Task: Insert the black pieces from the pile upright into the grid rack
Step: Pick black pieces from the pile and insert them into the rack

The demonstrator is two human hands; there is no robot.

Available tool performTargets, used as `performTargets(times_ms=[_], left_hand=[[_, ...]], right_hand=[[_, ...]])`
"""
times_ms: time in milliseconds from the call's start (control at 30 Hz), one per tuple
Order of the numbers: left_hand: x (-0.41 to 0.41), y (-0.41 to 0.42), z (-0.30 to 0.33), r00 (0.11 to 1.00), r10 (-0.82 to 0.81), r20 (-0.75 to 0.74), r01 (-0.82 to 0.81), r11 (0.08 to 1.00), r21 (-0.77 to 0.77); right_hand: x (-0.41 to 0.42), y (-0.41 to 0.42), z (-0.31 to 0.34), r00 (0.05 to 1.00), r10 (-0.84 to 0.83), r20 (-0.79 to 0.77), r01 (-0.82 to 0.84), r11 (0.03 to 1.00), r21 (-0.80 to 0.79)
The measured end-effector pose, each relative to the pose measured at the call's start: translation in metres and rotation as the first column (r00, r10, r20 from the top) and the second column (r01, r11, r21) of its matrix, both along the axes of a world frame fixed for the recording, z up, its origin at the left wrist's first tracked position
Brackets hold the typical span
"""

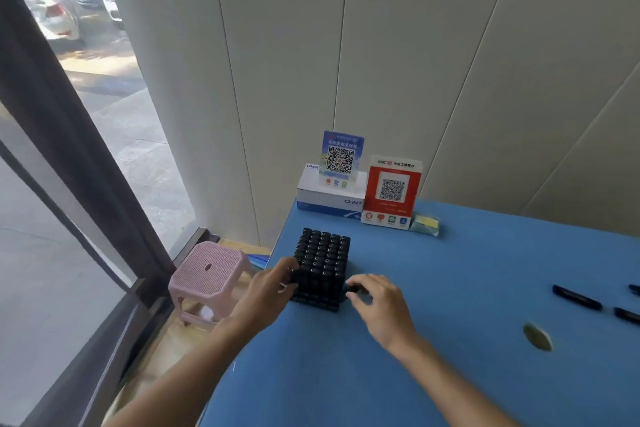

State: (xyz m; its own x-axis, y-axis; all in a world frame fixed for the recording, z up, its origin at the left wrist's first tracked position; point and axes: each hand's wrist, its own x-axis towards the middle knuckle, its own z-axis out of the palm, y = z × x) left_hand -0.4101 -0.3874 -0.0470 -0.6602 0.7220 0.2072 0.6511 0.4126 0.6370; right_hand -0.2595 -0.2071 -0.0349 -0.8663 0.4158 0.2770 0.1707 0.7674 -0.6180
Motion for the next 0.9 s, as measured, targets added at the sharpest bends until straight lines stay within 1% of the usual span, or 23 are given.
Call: performTargets(times_ms=[67, 167, 300, 467, 600, 900], left_hand=[[-0.006, -0.001, -0.003, 0.999, -0.030, -0.033, 0.030, 1.000, 0.008], [-0.016, -0.001, -0.009, 0.997, -0.069, -0.037, 0.071, 0.996, 0.051], [-0.022, 0.001, -0.012, 0.992, -0.116, -0.050, 0.120, 0.990, 0.078], [-0.028, 0.000, -0.018, 0.993, -0.113, -0.031, 0.116, 0.987, 0.114], [-0.029, 0.000, -0.021, 0.993, -0.121, -0.010, 0.122, 0.983, 0.135], [-0.029, -0.001, -0.021, 0.992, -0.121, 0.019, 0.119, 0.988, 0.097]], right_hand=[[-0.004, -0.008, -0.001, 0.999, -0.023, 0.026, 0.022, 0.999, 0.023], [-0.011, -0.015, 0.000, 0.997, -0.074, 0.035, 0.073, 0.997, 0.040], [-0.019, -0.019, 0.003, 0.994, -0.089, 0.064, 0.084, 0.993, 0.081], [-0.023, -0.025, 0.002, 0.993, -0.098, 0.068, 0.090, 0.991, 0.103], [-0.025, -0.027, 0.001, 0.989, -0.141, 0.053, 0.133, 0.983, 0.130], [-0.028, -0.027, 0.001, 0.988, -0.149, 0.030, 0.140, 0.969, 0.204]])
